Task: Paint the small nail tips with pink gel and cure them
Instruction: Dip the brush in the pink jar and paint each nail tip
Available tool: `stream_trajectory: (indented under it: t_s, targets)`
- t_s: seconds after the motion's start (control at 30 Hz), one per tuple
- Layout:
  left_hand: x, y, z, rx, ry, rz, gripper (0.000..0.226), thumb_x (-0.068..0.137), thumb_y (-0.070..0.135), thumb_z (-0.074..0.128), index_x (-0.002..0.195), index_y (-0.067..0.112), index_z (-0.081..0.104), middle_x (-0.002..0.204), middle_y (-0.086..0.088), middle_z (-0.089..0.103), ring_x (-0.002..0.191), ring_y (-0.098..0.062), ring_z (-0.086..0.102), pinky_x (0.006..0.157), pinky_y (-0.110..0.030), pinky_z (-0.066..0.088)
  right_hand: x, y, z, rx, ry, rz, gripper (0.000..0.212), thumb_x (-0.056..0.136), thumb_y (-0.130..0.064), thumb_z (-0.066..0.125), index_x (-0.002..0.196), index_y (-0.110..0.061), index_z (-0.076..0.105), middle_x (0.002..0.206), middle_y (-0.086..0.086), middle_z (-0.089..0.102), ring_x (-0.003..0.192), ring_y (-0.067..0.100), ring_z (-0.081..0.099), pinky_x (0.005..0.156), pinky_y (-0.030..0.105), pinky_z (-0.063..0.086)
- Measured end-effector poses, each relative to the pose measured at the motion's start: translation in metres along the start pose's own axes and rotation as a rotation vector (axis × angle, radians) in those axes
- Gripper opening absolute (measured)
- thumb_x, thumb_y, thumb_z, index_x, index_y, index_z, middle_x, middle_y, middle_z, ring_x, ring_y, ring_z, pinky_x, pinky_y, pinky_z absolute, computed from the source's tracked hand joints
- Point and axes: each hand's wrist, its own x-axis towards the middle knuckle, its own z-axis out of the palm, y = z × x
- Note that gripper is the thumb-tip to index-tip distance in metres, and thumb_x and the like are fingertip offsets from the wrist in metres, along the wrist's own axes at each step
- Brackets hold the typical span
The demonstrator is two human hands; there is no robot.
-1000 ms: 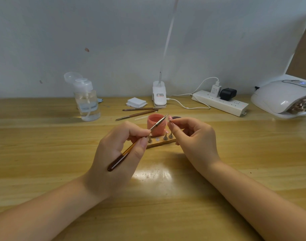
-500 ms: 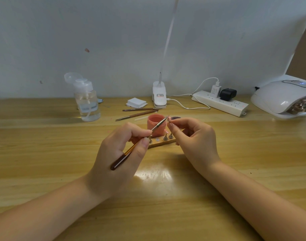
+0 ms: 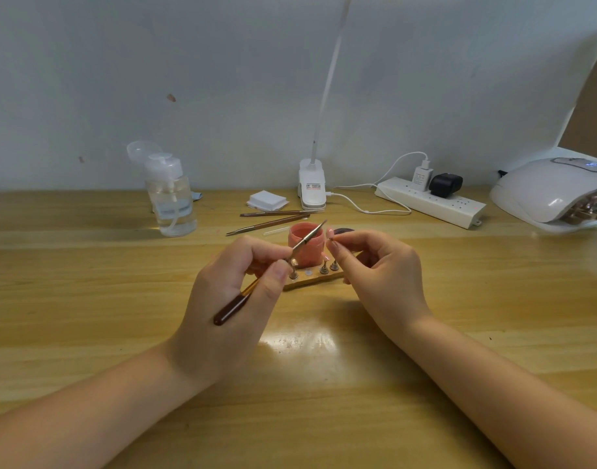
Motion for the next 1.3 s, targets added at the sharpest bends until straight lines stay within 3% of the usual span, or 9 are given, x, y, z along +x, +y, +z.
stream_trajectory:
  t_s: [0.23, 0.5, 0.77, 0.9, 1.1, 1.2, 1.3]
  targets:
    - [-0.0003, -0.001, -0.0018, 0.028, -0.067, 0.065, 0.02, 0.087, 0.023, 0.049, 0.091, 0.009, 0.063, 0.079, -0.001, 0.065, 0.077, -0.016, 0.063, 0.068, -0.028, 0.05, -0.0005, -0.0022, -0.0023, -0.029, -0.002, -0.032, 0.019, 0.084, -0.018, 0.072, 0.092, -0.034, 0.066, 0.079, -0.014, 0.069, 0.062, 0.015, 0.063, 0.06, 0.039, 0.056]
    - [0.0004, 0.0006, 0.0003, 0.028, -0.003, 0.024, 0.013, 0.09, 0.029, 0.051, 0.099, 0.029, 0.061, 0.089, 0.009, 0.068, 0.087, -0.011, 0.065, 0.076, -0.016, 0.048, -0.0004, -0.0004, -0.0011, -0.02, 0.006, -0.023, 0.014, 0.084, -0.017, 0.072, 0.094, -0.027, 0.069, 0.079, -0.011, 0.069, 0.062, 0.015, 0.064, 0.06, 0.039, 0.056]
    - [-0.0014, 0.0014, 0.0017, -0.03, -0.039, -0.023, 0.015, 0.089, 0.031, 0.05, 0.097, 0.025, 0.062, 0.087, 0.006, 0.068, 0.085, -0.013, 0.067, 0.075, -0.029, 0.055, -0.0009, -0.0009, -0.001, 0.026, -0.028, -0.001, 0.015, 0.086, -0.014, 0.07, 0.095, -0.026, 0.069, 0.078, -0.008, 0.07, 0.063, 0.018, 0.063, 0.06, 0.044, 0.055]
    - [-0.0019, 0.0013, -0.001, -0.027, -0.033, 0.012, 0.017, 0.088, 0.028, 0.047, 0.092, 0.02, 0.062, 0.082, 0.006, 0.066, 0.08, -0.013, 0.065, 0.071, -0.026, 0.052, -0.0009, -0.0012, -0.0012, 0.038, -0.031, 0.008, 0.016, 0.086, -0.015, 0.069, 0.095, -0.028, 0.068, 0.077, -0.012, 0.069, 0.063, 0.019, 0.064, 0.059, 0.043, 0.056]
    - [-0.0007, 0.0011, 0.0004, -0.046, 0.02, -0.038, 0.013, 0.089, 0.032, 0.053, 0.097, 0.029, 0.062, 0.09, 0.008, 0.069, 0.087, -0.016, 0.067, 0.078, -0.028, 0.054, -0.0008, -0.0005, -0.0001, 0.066, -0.02, 0.016, 0.013, 0.086, -0.015, 0.07, 0.095, -0.024, 0.07, 0.076, -0.006, 0.07, 0.062, 0.021, 0.064, 0.058, 0.047, 0.055]
    - [0.0014, 0.0007, -0.0003, 0.015, -0.02, 0.019, 0.016, 0.089, 0.028, 0.055, 0.1, 0.021, 0.065, 0.089, 0.005, 0.068, 0.087, -0.016, 0.066, 0.076, -0.024, 0.051, -0.0011, -0.0014, 0.0004, 0.076, -0.018, 0.018, 0.014, 0.086, -0.015, 0.07, 0.094, -0.027, 0.069, 0.076, -0.006, 0.07, 0.062, 0.025, 0.064, 0.057, 0.049, 0.054]
    - [0.0026, -0.0003, -0.0003, 0.045, -0.059, 0.071, 0.018, 0.089, 0.023, 0.055, 0.099, 0.012, 0.066, 0.086, -0.002, 0.067, 0.082, -0.019, 0.063, 0.072, -0.028, 0.05, -0.0011, -0.0023, 0.0002, 0.076, -0.011, 0.026, 0.016, 0.087, -0.015, 0.07, 0.092, -0.03, 0.068, 0.076, -0.006, 0.071, 0.062, 0.025, 0.064, 0.058, 0.049, 0.054]
